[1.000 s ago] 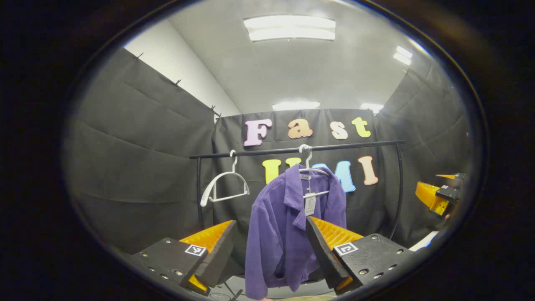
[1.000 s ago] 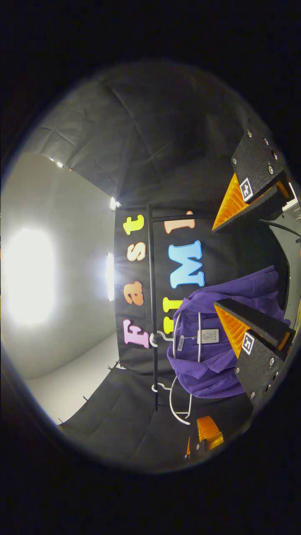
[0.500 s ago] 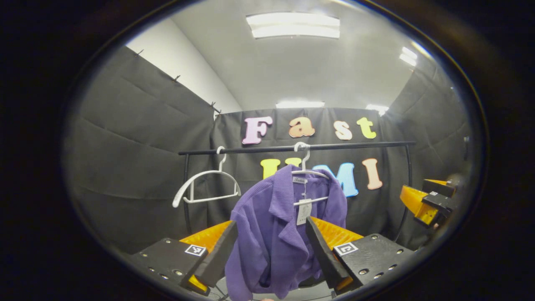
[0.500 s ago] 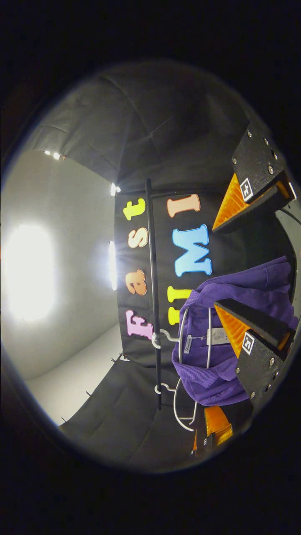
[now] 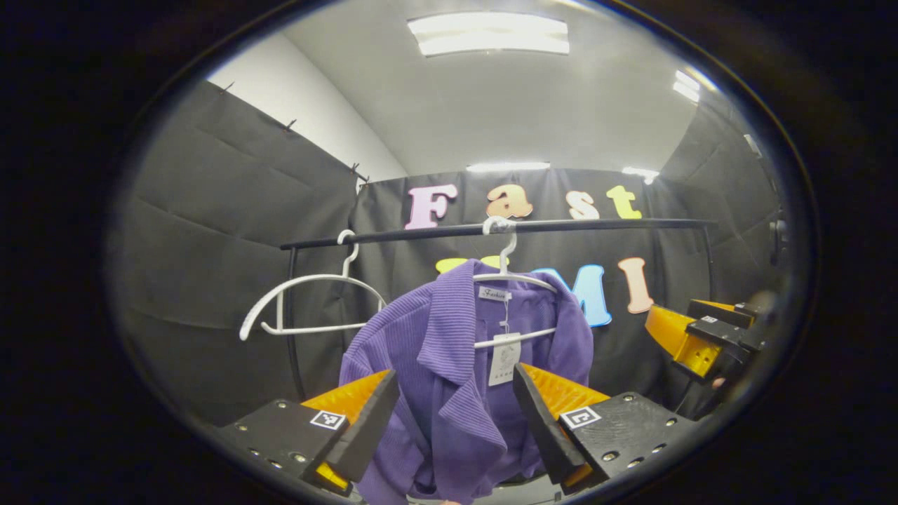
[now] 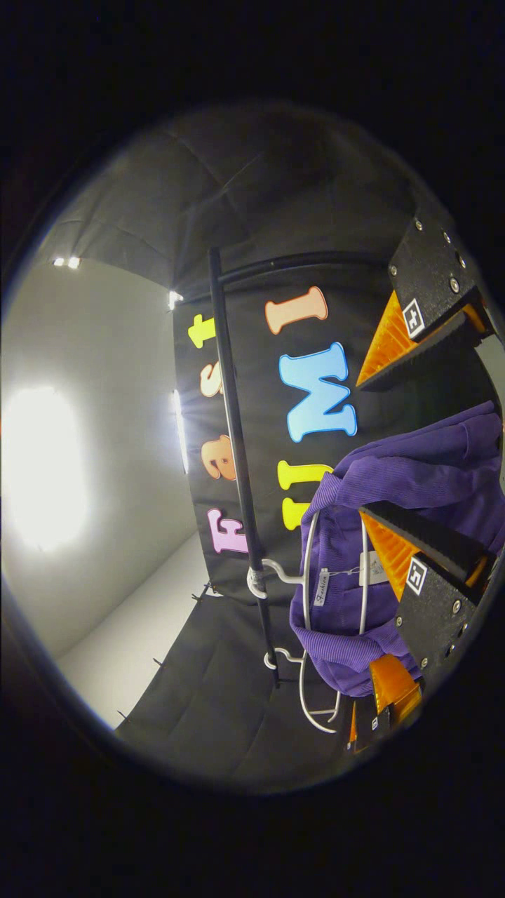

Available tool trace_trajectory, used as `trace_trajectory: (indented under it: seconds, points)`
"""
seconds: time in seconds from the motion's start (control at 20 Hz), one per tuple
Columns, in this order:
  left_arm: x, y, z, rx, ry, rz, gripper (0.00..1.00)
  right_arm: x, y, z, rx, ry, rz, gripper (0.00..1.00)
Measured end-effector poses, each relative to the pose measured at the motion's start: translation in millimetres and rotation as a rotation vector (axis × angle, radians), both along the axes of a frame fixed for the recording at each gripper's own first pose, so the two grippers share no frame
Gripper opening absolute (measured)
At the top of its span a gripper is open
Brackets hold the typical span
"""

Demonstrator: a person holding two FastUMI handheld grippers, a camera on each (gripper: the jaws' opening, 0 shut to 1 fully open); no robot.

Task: Grasp the clothes on the hanger with both hands and then place them into the laundry hamper below.

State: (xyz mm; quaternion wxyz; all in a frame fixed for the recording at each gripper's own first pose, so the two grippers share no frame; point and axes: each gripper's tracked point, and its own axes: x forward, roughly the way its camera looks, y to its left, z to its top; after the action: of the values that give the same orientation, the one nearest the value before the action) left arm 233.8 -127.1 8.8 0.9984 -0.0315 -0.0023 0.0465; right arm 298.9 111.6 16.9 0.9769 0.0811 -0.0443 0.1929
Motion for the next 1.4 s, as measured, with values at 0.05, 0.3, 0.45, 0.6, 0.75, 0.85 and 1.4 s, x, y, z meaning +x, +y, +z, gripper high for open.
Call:
trace_trajectory:
  seconds: [0.05,0.3,0.45,0.6,0.75,0.85,1.4]
  points:
    - [4.7,-1.1,-1.6,0.004,0.004,0.006,0.99,5.6,5.2,-1.1,0.009,0.002,0.016,0.96]
    - [27.9,3.5,-17.4,0.006,0.027,0.058,0.99,31.3,35.1,-10.4,0.045,0.035,0.091,0.96]
    - [38.0,7.8,-32.6,-0.003,0.056,0.092,0.99,48.8,50.6,-18.7,0.055,0.056,0.12,0.95]
    - [46.4,13.8,-47.3,-0.007,0.086,0.132,0.94,62.9,62.7,-29.4,0.058,0.071,0.134,0.95]
    - [54.8,20.1,-54.9,0.001,0.099,0.167,0.99,75.8,71.3,-41.5,0.063,0.1,0.145,0.95]
    - [58.5,22.3,-55.6,0.013,0.1,0.179,0.99,82.1,81.0,-53.3,0.06,0.13,0.168,0.95]
    - [72.4,31.1,-77.0,0.053,0.134,0.267,0.99,105.4,104.1,-108.1,-0.035,0.216,0.134,0.82]
